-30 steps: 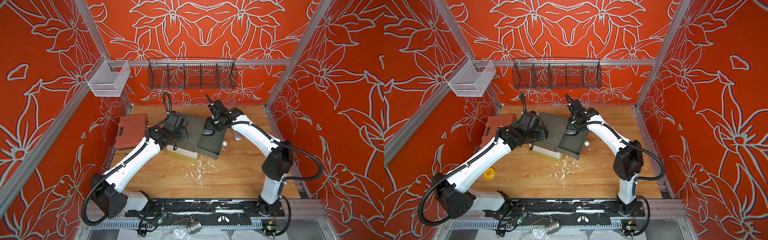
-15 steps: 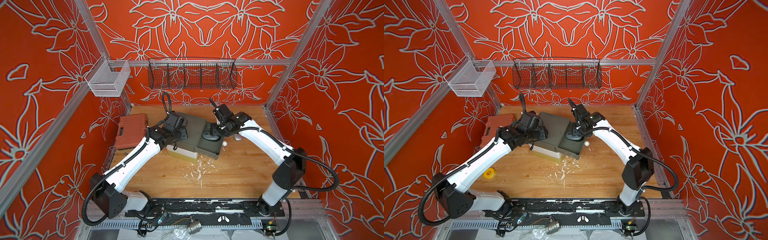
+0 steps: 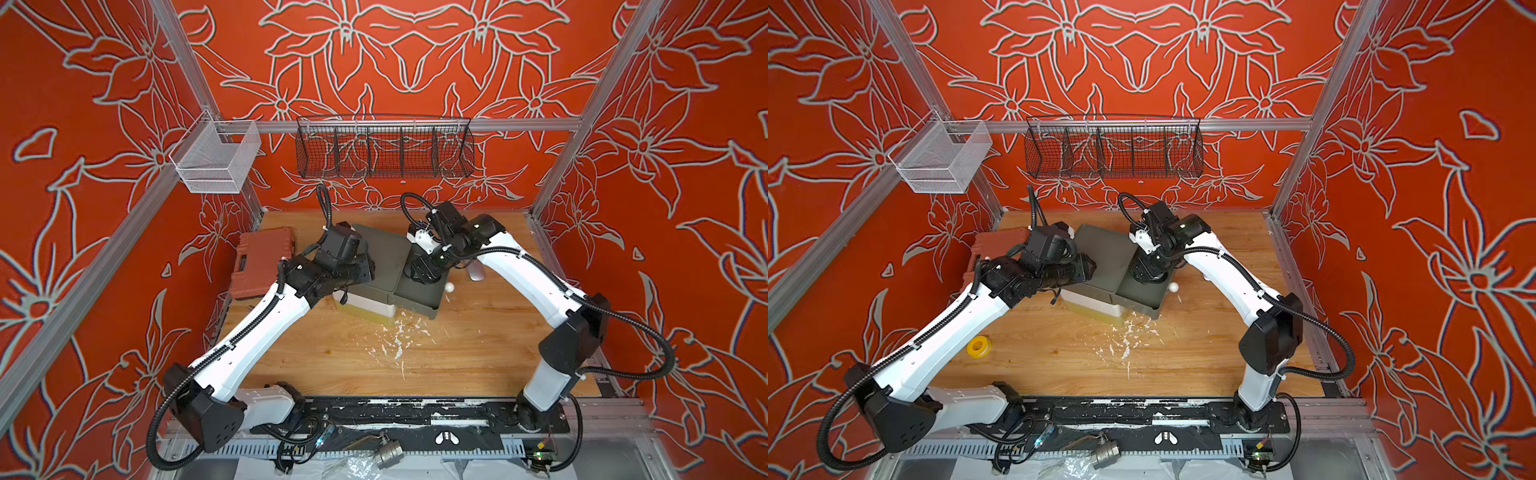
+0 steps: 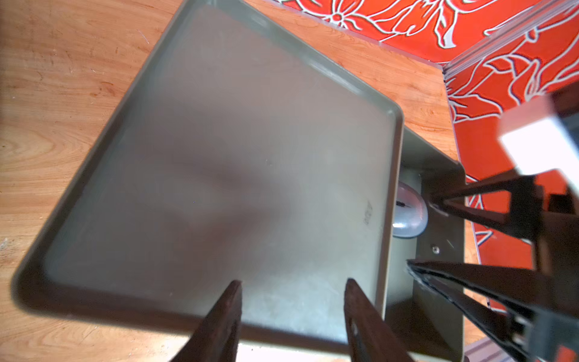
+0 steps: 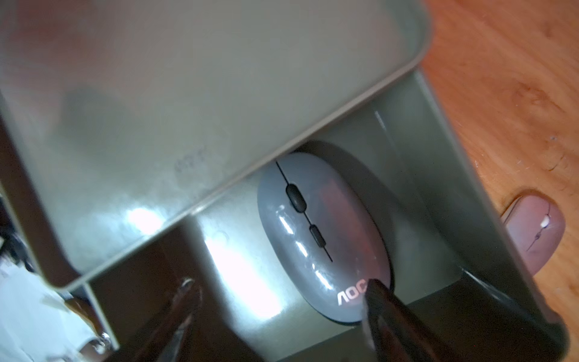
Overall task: Take the mice out of the drawer
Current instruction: Pick up the mouse from the drawer.
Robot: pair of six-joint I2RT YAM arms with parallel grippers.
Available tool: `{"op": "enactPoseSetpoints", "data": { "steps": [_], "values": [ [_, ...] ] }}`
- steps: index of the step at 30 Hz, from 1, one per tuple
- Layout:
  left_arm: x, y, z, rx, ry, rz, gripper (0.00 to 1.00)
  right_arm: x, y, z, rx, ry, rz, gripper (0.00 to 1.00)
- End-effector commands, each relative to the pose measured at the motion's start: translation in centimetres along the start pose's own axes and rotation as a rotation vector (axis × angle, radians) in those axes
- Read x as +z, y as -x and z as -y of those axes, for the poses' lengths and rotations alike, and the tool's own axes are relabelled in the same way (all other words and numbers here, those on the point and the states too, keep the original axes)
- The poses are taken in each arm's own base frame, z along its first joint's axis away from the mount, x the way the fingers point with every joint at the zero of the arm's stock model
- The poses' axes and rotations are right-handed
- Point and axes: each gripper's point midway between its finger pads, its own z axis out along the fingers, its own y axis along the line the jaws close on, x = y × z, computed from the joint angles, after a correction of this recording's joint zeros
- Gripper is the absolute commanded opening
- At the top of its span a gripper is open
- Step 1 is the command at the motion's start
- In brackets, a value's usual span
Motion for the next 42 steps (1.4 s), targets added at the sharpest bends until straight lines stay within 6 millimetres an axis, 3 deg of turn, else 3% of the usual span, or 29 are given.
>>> {"op": "enactPoseSetpoints", "data": {
  "steps": [1,7,17,34,42],
  "values": [
    [-0.3,-1.0,-0.7,0.011,0.010,-0.035,0.51,-0.3,-0.4,0.4,-0.129,-0.015,-0.041,0.91],
    [-0.5,-0.8,-0.6,0.013,0.007,-0.027,0.51,1.1,-0.3,1.4,-0.167,-0.049,-0.093,0.95],
    [-0.7,-0.7,-0.8,0.016,0.014,-0.018,0.51,3.3,-0.2,2.4,-0.181,-0.070,-0.145,0.95],
    [-0.6,-0.5,-0.6,0.014,0.012,-0.016,0.51,4.9,-0.7,2.9,-0.159,-0.058,-0.181,0.74],
    [-0.7,-0.3,-0.6,0.012,0.012,-0.011,0.51,4.3,-0.2,3.1,-0.133,-0.082,-0.156,0.66]
  ]
}}
